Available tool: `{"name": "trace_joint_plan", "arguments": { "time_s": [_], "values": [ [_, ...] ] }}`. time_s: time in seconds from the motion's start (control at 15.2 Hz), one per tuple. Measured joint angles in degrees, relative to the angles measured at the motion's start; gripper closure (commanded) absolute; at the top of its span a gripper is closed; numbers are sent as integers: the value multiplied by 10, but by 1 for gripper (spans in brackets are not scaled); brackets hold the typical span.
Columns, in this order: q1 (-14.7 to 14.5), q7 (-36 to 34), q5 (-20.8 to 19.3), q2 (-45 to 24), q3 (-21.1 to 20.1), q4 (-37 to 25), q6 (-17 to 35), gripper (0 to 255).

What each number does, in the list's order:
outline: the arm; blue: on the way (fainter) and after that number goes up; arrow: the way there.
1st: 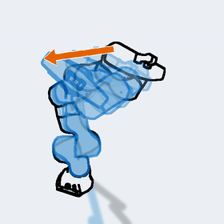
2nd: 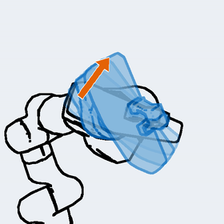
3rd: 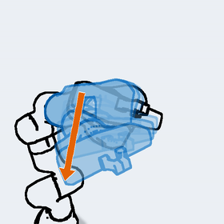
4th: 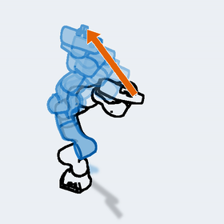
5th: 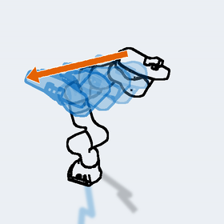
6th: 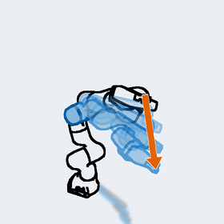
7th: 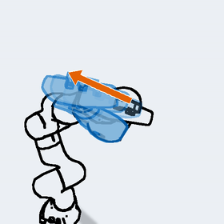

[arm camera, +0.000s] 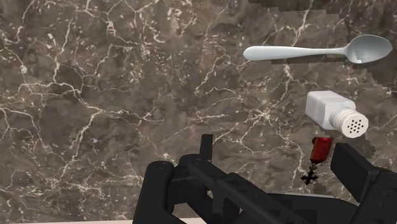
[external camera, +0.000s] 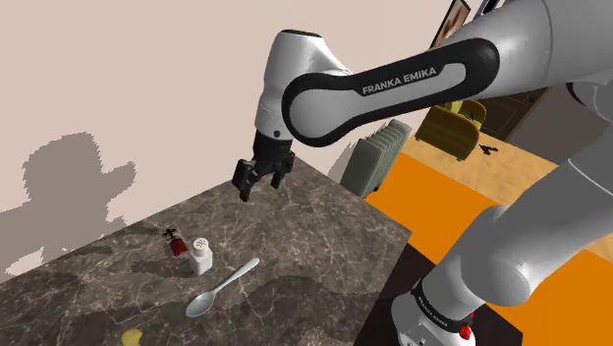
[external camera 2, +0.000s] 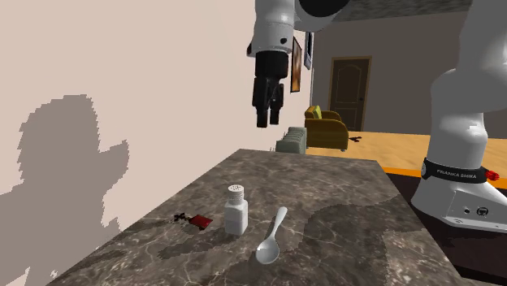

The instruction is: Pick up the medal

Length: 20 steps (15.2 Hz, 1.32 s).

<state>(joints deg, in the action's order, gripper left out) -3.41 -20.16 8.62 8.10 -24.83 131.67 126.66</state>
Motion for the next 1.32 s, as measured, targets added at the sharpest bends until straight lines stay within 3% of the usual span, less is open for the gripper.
{"name": "trace_joint_plan", "arguments": {
  "time_s": [0.53,0.86,1.19,1.32],
  "values": [
    [-27,-106,-101,-185,-24,-106,69,0],
    [-71,-166,-167,-305,-8,-192,94,0],
    [-118,-198,-208,-413,16,-298,92,0],
    [-123,-202,-213,-427,20,-304,101,0]
  ]
}}
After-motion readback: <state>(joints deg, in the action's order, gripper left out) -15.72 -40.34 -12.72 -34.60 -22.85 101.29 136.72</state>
